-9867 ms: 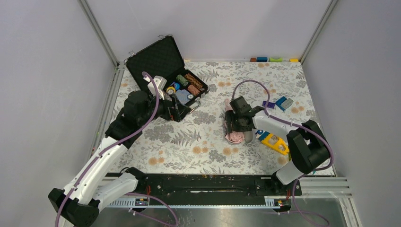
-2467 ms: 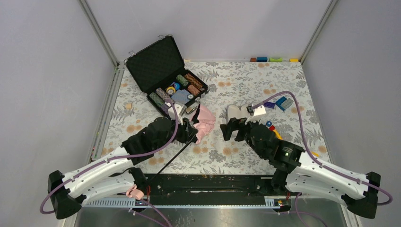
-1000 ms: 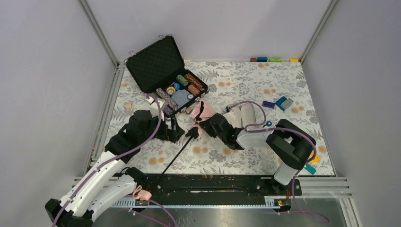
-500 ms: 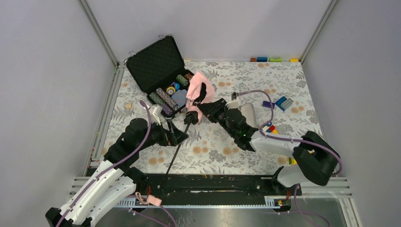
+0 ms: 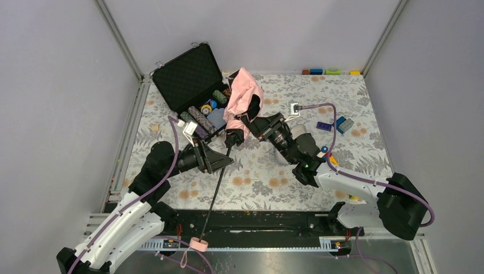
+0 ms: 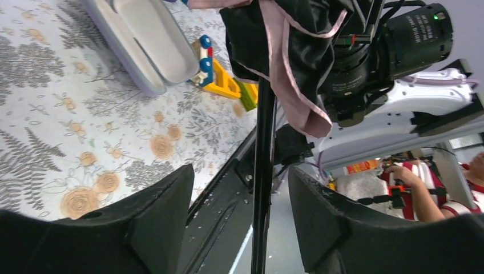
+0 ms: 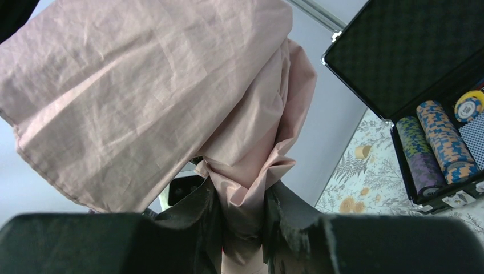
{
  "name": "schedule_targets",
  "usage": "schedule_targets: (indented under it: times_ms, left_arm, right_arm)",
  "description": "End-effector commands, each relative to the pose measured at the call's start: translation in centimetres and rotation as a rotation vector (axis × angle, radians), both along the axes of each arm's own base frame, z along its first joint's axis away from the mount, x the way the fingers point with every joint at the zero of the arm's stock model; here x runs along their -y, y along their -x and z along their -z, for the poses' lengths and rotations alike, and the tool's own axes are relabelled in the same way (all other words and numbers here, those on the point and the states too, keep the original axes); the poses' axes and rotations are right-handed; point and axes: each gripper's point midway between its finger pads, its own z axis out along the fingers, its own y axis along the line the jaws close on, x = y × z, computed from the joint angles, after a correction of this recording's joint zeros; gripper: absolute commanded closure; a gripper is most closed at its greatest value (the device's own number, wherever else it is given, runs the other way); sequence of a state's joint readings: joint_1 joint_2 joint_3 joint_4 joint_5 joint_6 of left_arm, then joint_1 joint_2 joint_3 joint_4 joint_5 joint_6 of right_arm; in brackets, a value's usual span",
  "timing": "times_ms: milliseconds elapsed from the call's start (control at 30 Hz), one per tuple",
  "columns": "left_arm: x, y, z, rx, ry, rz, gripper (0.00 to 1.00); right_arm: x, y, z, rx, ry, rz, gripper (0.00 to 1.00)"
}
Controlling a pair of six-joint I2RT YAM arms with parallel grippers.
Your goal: Open the umbrella
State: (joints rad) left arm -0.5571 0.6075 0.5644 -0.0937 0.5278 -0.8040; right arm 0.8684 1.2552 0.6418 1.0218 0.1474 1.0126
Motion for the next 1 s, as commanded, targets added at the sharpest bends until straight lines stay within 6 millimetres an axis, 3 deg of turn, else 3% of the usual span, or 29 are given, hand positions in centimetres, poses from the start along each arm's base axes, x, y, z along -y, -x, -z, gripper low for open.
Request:
schedule_targets:
  times_ms: [0, 167, 367, 400, 433, 533, 567, 667, 700, 800, 967]
  left_arm:
    - [0.6, 1.6, -2.9, 0.08, 0.106, 0.088, 0.39]
    - [1.2, 2.1, -1.4, 0.038, 0.088, 0.121, 0.38]
    - [3.6, 3.5, -1.2, 0.031, 0.108, 0.216, 0.34]
    - [3.9, 3.8, -1.4, 0.037, 0.115, 0.233, 0.38]
    - [4.2, 4.1, -1.5, 0.047, 0.121, 0.244, 0.5]
    - [4.5, 4.3, -2.1, 0.096, 0.13, 0.241, 0.96]
    - [4.3, 3.9, -2.2, 0.116, 0.126, 0.212, 1.0]
    - [3.0, 2.3, -2.3, 0.218, 0.088, 0.079, 1.0]
    - [2.4, 1.5, -2.2, 0.246, 0.072, 0.022, 1.0]
    - [0.6, -0.6, -2.0, 0.321, 0.024, -0.138, 1.0]
    - [-0.9, -2.9, -1.5, 0.358, -0.066, -0.281, 1.0]
  right_arm:
    - [1.5, 1.9, -5.8, 0.173, -0.083, -0.014, 1.0]
    - [0.7, 2.6, -7.0, 0.216, -0.067, -0.057, 1.0]
    - [0.5, 3.3, -8.2, 0.273, -0.095, -0.087, 1.0]
    - [0.5, 3.3, -8.3, 0.279, -0.094, -0.084, 1.0]
    - [0.3, 3.6, -8.3, 0.293, -0.083, -0.102, 1.0]
    - [0.4, 3.7, -7.7, 0.302, -0.049, -0.094, 1.0]
    - [0.5, 3.5, -7.2, 0.294, -0.029, -0.086, 0.99]
    - [0.9, 2.5, -4.7, 0.221, 0.063, -0.034, 0.47]
    - [1.2, 2.2, -4.1, 0.203, 0.092, -0.012, 0.36]
    - [2.1, 2.0, -2.3, 0.163, 0.177, 0.027, 0.2]
    - [3.1, 1.8, 0.4, 0.101, 0.299, 0.067, 0.08]
